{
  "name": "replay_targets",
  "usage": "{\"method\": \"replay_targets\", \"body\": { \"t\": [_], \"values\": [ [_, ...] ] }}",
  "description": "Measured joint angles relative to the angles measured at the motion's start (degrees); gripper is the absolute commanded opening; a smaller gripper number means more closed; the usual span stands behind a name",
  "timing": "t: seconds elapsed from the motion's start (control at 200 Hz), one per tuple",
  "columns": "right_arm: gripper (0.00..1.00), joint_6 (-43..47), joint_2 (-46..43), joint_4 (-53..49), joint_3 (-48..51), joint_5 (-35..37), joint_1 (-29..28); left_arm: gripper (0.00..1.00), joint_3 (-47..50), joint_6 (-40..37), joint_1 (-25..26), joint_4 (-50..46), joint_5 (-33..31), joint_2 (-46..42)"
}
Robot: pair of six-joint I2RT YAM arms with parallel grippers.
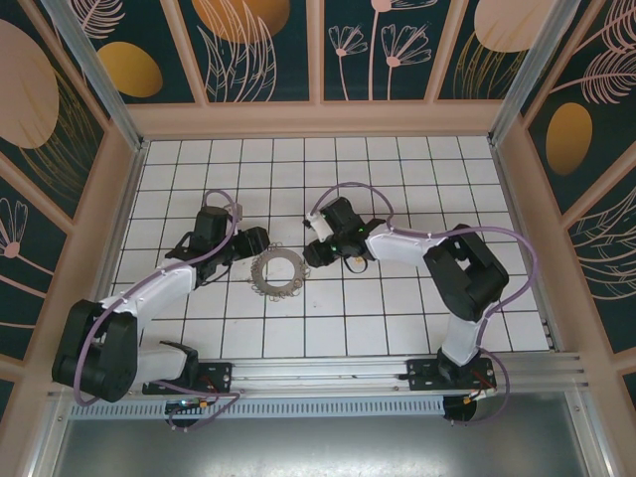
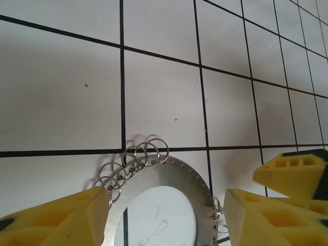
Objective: Put the keys on the keyring
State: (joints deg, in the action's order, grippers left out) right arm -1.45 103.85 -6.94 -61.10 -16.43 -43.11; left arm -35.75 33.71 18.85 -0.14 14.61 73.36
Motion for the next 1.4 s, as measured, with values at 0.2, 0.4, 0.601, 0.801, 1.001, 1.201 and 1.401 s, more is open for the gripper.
{"method": "replay_targets", "body": {
  "t": [0.2, 0.4, 0.601, 0.801, 1.001, 1.201, 1.401],
  "values": [
    [0.33, 0.8, 1.7, -0.1, -0.3, -3.5, -0.7, 0.6, 1.2, 0.0, 0.0, 0.1, 0.4, -0.3],
    [0.26, 1.5, 2.7, -0.2, -0.9, -4.7, -1.8, 0.6, 1.8, 0.0, 0.0, 0.1, 0.5, -1.0],
    [0.17, 1.7, 4.0, -0.5, -1.6, -4.4, -2.3, 0.6, 1.9, 0.0, 0.0, 0.1, 0.7, -1.2],
    [0.05, 2.6, 4.1, -1.3, -1.6, -2.5, -2.4, 0.6, 1.9, 0.0, 0.0, 0.2, 0.9, -1.9],
    [0.0, 2.4, 3.3, -1.0, -0.7, -0.9, -2.4, 0.59, 1.9, 0.0, 0.0, 0.2, 1.5, -1.9],
    [0.0, 1.9, 0.3, -1.0, 2.8, 0.4, -2.5, 0.58, 1.9, -0.2, 0.0, 0.2, 1.7, -1.9],
    [0.07, 0.5, -3.6, -0.3, 7.4, 0.9, -3.5, 0.58, 2.7, -0.9, 0.0, 0.1, 2.1, -1.8]
  ]
}}
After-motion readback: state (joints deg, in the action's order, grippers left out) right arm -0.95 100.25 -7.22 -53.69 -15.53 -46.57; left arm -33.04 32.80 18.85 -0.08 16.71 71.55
